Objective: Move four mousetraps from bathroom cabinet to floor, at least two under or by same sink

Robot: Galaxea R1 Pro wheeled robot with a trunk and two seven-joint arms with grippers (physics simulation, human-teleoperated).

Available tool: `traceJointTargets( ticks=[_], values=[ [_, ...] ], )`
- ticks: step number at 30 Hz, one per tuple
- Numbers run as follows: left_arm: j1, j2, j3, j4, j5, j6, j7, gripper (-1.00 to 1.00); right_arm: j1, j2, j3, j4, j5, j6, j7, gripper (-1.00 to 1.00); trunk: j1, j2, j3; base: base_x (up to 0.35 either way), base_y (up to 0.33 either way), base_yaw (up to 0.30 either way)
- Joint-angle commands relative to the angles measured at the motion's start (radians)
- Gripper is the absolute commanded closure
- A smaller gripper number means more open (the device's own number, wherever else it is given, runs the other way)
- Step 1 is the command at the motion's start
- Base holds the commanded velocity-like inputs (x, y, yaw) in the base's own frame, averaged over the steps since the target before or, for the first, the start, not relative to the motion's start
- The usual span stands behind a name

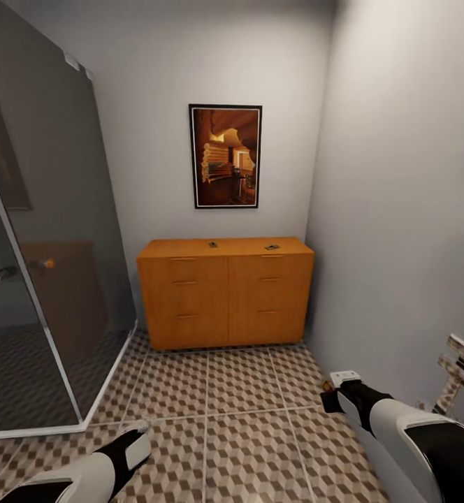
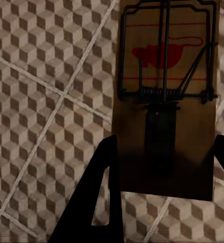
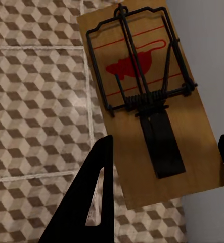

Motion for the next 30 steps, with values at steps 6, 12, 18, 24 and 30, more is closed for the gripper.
traceJointTargets(
  ticks=[6,12,18,24,30],
  values=[
    [0.005,0.007,0.006,-0.001,0.079,-0.003,-0.003,1.00,-0.001,0.006,0.007,0.001,-0.005,0.002,-0.002,1.00,0.000,-0.001,-0.001,-0.001,0.000,0.270],
    [0.024,0.010,0.005,-0.001,0.087,-0.005,-0.008,1.00,0.001,0.017,0.007,0.001,-0.004,0.002,-0.001,1.00,0.000,-0.001,-0.001,0.000,0.000,0.270],
    [0.036,0.008,0.005,-0.001,0.087,-0.005,-0.014,1.00,0.016,0.024,0.007,0.001,-0.003,0.002,0.000,1.00,0.000,-0.001,-0.001,0.000,0.000,0.270],
    [0.061,0.013,0.006,-0.001,0.090,-0.003,-0.120,1.00,0.036,0.028,0.007,0.001,-0.003,0.001,0.002,1.00,0.000,-0.001,-0.001,0.000,0.000,0.270],
    [0.077,0.020,0.006,-0.001,0.091,-0.003,-0.155,1.00,0.037,0.045,0.007,0.001,0.005,0.001,0.001,1.00,0.000,-0.001,-0.001,0.000,0.000,0.270]
  ],
)
